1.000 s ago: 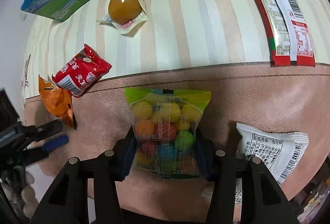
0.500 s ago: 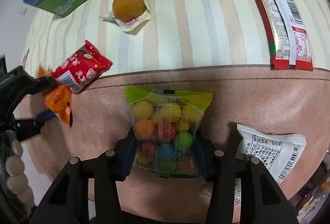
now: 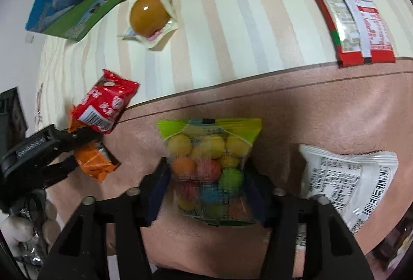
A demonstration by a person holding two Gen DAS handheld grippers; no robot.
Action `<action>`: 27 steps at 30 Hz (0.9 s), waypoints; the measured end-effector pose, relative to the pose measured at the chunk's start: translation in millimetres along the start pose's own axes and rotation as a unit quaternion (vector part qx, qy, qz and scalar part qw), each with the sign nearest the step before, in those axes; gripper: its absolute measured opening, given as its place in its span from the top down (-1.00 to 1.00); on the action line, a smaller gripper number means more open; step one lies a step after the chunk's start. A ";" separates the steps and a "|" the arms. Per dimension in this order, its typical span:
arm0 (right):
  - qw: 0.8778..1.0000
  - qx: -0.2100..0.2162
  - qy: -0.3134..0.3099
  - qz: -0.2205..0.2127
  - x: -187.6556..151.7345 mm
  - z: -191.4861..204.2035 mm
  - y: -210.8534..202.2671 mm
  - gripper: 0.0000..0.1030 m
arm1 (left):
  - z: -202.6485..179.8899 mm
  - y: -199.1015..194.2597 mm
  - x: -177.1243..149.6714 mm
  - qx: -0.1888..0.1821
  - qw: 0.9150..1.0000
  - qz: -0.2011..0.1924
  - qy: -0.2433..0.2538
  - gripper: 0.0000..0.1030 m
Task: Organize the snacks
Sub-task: 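Lift both held bags off the bed toward the box, then lower both bags into the box and open both tools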
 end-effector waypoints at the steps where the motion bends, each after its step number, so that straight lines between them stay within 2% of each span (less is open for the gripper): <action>1: 1.000 -0.001 -0.003 -0.003 -0.1 0.1 -0.3 -0.03 | -0.2 -2.4 -1.1 0.012 1.000 -0.008 0.004 0.01; 2: 1.000 -0.001 -0.005 -0.006 -0.6 0.4 -1.9 -0.01 | -0.4 -5.8 -3.0 0.020 1.000 -0.013 0.015 0.10; 5: 1.000 0.004 -0.003 -0.015 -1.2 1.9 -9.6 0.03 | -6.8 -12.4 -13.6 0.046 0.997 -0.010 0.063 0.17; 11: 0.999 0.033 0.004 -0.018 -9.6 -3.6 -28.3 0.04 | -21.3 -22.3 -34.7 0.048 0.994 0.003 0.097 0.18; 14: 0.999 0.048 0.003 -0.024 -16.6 -4.1 -39.9 0.04 | -31.9 -37.9 -44.9 0.032 0.994 -0.002 0.104 0.18; 18: 0.997 0.070 0.006 -0.038 -12.5 -2.3 -67.3 0.04 | -49.9 -69.7 -39.4 0.013 0.991 -0.017 0.128 0.18; 22: 0.993 0.100 0.010 -0.057 -4.7 -6.4 -107.9 0.04 | -104.1 -96.5 -21.4 -0.022 0.987 -0.034 0.154 0.18; 27: 0.986 0.123 0.001 -0.117 31.8 -8.4 -182.7 0.05 | -180.2 -107.8 6.0 -0.071 0.979 -0.046 0.188 0.18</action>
Point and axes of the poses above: each gripper's, at about its wrist camera, not at the fingertips, and y roughly the way its jaws point, z to its left, x to its top, the point moved 10 cm from there along y, roughly the way its jaws point, and after that the axes turned 15 degrees about -x, right-handed, at the moved point
